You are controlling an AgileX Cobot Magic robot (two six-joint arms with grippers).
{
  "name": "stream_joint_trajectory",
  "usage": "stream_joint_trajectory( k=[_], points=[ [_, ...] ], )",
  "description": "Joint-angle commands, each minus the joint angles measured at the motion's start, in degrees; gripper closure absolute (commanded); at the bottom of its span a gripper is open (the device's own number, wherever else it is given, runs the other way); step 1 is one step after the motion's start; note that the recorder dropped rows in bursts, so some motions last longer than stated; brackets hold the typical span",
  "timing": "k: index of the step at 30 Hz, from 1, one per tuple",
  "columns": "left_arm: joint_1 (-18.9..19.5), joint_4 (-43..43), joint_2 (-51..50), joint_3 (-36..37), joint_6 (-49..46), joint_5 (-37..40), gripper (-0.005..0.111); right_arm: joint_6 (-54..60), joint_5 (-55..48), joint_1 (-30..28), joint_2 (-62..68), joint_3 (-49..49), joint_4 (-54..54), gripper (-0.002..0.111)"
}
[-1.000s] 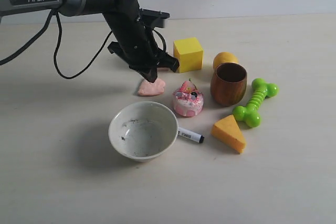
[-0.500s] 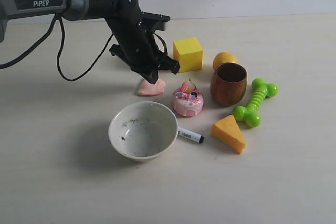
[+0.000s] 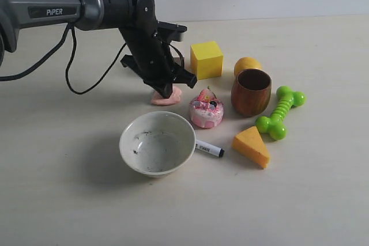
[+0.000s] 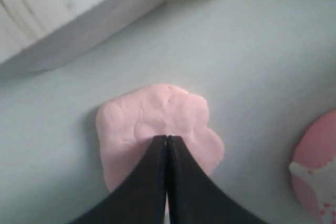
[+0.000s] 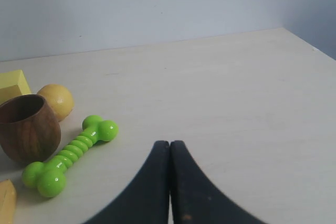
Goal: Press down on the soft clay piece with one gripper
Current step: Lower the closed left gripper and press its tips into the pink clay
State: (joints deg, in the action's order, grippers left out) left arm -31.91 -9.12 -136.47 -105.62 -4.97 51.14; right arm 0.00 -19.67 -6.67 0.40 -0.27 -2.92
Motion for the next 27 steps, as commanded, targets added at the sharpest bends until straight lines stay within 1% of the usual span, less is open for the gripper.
stream_joint_trajectory(
  k=[1, 18, 27],
  points=[
    [-0.16, 1.45, -2.77, 0.15, 0.69, 1.0, 0.107, 0.0, 0.51, 0.04, -0.4, 0.27, 0.24, 0.108],
    [-0.16, 1.45, -9.36, 0.15, 0.83, 4.72, 0.107, 0.0, 0.51, 0.04, -0.4, 0.27, 0.24, 0.108],
    [-0.16, 1.87, -12.9, 0.15, 2.31, 8.57, 0.107, 0.0, 0.51, 0.04, -0.4, 0.27, 0.24, 0.108]
  ],
)
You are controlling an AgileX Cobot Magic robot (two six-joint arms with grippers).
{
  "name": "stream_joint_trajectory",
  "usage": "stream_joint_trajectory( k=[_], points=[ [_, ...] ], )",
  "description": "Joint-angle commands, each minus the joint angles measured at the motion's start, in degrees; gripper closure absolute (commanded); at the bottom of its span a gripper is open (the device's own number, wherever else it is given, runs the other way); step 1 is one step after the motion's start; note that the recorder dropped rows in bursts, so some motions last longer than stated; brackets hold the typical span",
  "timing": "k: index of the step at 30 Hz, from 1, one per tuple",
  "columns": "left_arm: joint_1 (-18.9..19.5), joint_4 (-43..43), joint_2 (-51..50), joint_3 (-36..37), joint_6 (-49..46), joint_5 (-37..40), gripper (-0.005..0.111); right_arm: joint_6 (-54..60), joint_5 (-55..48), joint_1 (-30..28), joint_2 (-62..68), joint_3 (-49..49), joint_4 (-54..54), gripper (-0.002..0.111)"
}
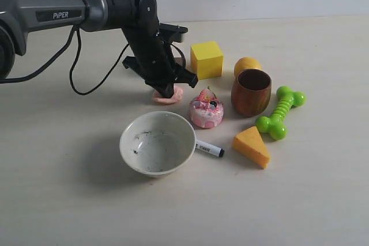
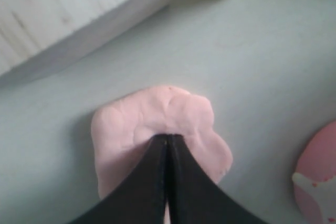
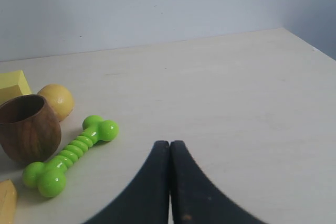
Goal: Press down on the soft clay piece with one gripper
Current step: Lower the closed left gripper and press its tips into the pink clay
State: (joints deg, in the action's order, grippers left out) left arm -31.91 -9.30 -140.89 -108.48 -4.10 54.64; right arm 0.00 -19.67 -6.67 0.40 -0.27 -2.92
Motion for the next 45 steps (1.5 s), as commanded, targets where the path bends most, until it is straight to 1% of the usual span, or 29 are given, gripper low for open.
stream_joint_trajectory(
  k=[1, 29, 45],
  points=[
    [-0.16, 2.18, -8.71, 3.01, 1.44, 5.35, 0.107, 0.0, 0.51, 0.04, -0.4, 0.27, 0.24, 0.108],
    [-0.16, 2.3, -9.95, 3.01, 2.82, 7.46, 0.107, 0.0, 0.51, 0.04, -0.4, 0.27, 0.24, 0.108],
    [-0.16, 2.97, -5.39, 3.01, 2.94, 6.86, 0.107, 0.0, 0.51, 0.04, -0.4, 0.27, 0.24, 0.108]
  ],
)
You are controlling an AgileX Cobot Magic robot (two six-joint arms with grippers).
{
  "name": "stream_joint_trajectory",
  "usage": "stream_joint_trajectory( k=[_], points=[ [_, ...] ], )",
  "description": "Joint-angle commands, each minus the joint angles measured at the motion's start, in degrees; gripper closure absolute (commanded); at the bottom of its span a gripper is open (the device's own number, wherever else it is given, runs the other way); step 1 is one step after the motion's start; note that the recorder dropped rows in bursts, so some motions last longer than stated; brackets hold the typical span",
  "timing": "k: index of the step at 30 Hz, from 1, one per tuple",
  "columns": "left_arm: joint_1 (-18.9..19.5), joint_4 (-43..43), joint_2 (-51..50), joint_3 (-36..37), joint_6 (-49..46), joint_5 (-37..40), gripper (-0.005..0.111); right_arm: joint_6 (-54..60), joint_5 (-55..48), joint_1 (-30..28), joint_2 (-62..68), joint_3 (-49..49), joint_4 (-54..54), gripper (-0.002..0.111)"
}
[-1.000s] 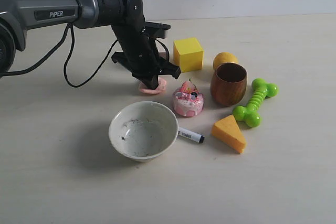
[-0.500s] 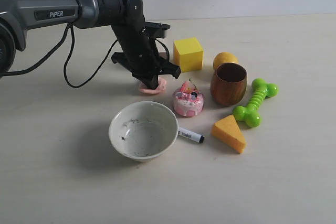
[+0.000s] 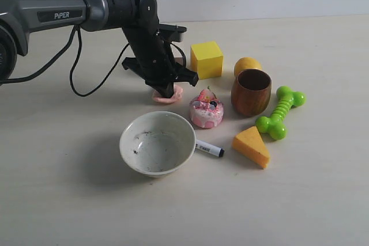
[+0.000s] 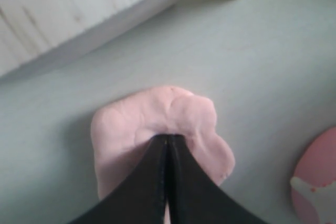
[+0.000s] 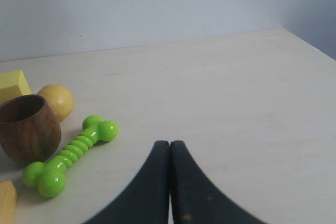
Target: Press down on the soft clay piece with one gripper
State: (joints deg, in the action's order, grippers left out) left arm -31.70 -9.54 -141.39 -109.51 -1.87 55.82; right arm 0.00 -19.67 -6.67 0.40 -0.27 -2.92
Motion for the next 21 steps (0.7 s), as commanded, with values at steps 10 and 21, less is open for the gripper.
stream_joint_trajectory(
  k=[10, 21],
  points=[
    [-0.38, 3.77, -0.02, 4.04, 0.71, 4.59, 0.107, 0.0, 0.51, 0.04, -0.4, 0.27, 0.24, 0.108],
    [-0.38, 5.54, 2.86, 4.04, 1.87, 4.23, 0.107, 0.0, 0.51, 0.04, -0.4, 0.27, 0.24, 0.108]
  ],
)
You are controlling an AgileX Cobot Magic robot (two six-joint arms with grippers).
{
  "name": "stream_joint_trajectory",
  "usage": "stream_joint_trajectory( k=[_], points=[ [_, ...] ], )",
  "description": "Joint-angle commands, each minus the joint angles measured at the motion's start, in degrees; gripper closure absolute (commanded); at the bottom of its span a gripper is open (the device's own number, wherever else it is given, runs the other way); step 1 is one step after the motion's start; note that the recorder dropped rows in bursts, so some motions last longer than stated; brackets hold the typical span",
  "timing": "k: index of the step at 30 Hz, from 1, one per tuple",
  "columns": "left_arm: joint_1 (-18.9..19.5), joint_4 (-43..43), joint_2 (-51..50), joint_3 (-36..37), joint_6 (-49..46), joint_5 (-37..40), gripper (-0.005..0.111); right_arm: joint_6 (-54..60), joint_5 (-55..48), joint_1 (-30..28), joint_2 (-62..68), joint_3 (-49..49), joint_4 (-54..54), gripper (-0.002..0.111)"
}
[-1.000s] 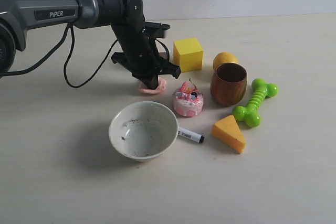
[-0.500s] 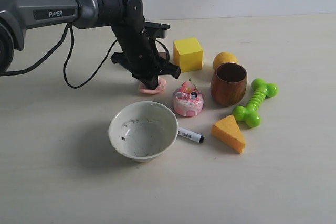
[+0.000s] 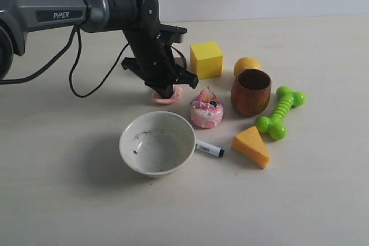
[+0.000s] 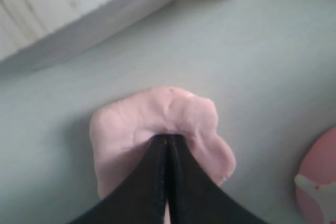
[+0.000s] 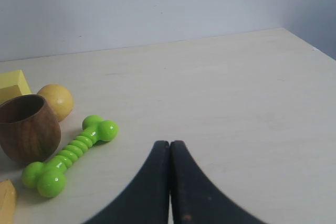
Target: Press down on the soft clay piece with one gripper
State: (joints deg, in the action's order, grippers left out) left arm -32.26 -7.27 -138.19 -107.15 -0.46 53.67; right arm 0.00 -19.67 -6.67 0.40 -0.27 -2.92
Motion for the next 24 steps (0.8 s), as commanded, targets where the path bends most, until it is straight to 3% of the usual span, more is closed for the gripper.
stream_joint_trajectory(
  k=[1, 24],
  points=[
    [0.19, 3.28, -0.03, 1.68, 0.46, 6.3, 0.107, 0.0, 0.51, 0.04, -0.4, 0.27, 0.24, 0.108],
    [0.19, 3.72, 2.52, 1.68, 0.46, 4.17, 0.107, 0.0, 0.51, 0.04, -0.4, 0.27, 0.24, 0.108]
  ],
)
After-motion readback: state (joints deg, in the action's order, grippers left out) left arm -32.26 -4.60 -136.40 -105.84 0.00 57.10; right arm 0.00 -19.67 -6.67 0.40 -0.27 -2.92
